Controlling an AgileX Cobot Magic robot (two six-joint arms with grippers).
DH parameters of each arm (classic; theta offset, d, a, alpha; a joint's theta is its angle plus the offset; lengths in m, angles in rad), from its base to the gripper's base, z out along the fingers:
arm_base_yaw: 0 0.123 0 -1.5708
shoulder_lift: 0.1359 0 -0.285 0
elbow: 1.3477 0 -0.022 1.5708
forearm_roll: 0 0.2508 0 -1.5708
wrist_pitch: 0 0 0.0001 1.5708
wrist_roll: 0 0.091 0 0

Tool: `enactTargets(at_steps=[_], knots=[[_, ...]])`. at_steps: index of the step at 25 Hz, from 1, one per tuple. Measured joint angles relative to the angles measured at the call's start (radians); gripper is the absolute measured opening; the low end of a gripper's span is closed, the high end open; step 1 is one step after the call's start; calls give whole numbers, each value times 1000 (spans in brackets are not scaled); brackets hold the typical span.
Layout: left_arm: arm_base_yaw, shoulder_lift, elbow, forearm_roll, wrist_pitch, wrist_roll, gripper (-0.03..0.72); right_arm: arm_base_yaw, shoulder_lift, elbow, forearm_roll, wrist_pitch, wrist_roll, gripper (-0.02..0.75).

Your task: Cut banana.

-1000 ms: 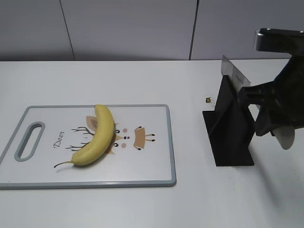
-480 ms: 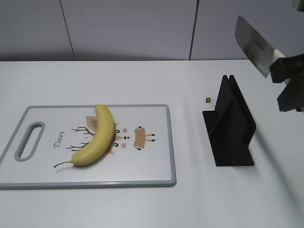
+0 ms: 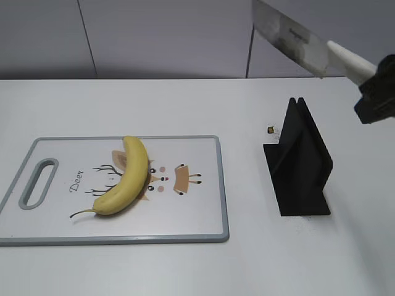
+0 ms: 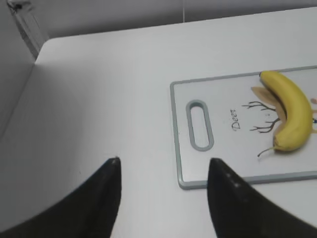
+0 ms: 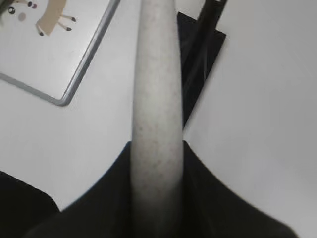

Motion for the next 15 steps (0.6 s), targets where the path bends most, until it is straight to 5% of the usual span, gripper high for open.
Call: enactTargets(at_steps=[5,10,15], knots=[[0,190,-108,-121,-71,171,625,0,97,-86,84,14,-262,160],[-14,379,-209,-303,-60,467,634,0,184,-140,194,15,-601,160],[-66,586,-321,-349,32,767,632,2,249,-171,314,35,-916,160]])
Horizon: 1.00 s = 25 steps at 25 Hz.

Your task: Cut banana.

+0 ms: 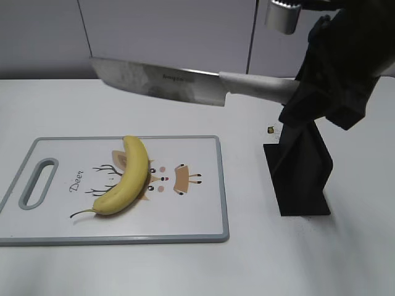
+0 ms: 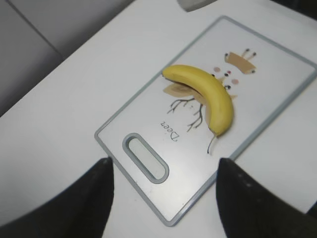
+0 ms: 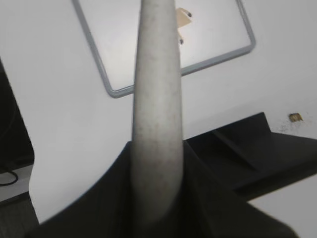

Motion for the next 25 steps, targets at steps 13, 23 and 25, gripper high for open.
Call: enactTargets(at_steps=[13,23,25], knots=[[-194,402,-185,8,105,440,596,134,218,-158,52,67,-224,160],[-218,549,-188,90,76,444,535,174,328,-257,113,54,-226,161],[-218,571,-188,109,65,444,464,174,339,-257,120,50,-226,161]])
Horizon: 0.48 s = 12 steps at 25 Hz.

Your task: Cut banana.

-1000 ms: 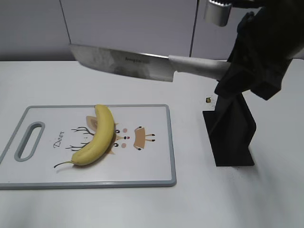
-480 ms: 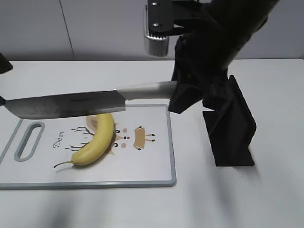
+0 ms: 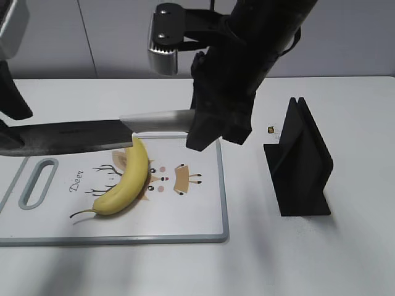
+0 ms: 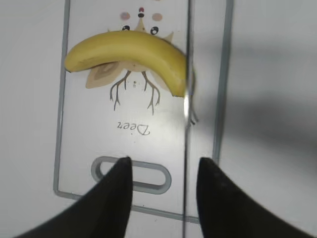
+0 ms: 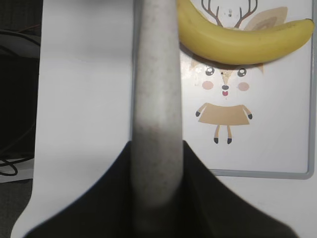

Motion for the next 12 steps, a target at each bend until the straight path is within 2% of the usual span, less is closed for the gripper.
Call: enactTargets(at_steps=[5,8,12], knots=[[0,32,0,34,-30,-44,196,0,7,-2,0,-31,2,160],[0,51,-2,38,-31,-51,127,0,7,-2,0,-47,2,160],[0,79,-2,39,-38,-53,96,0,7,-2,1,-51,3,160]])
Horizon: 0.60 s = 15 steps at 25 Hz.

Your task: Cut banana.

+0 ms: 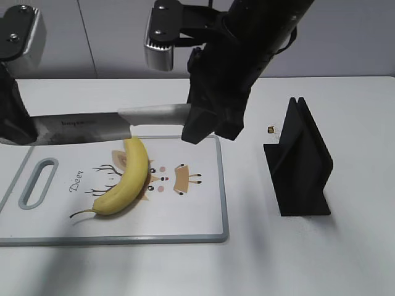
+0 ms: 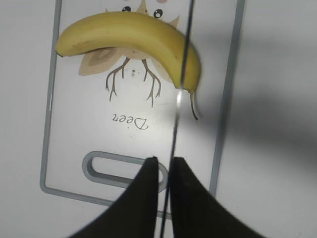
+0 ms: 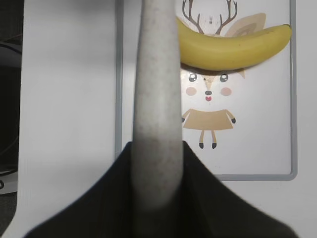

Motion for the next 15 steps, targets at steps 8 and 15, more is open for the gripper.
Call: enactTargets(at_steps=[8,15], knots=[[-7,56,0,27,-70,22,-4,21,43,-4,-32,40,226,173],[-18,115,0,121,-89,69,-2,136,110,10,-157,-6,408,174]])
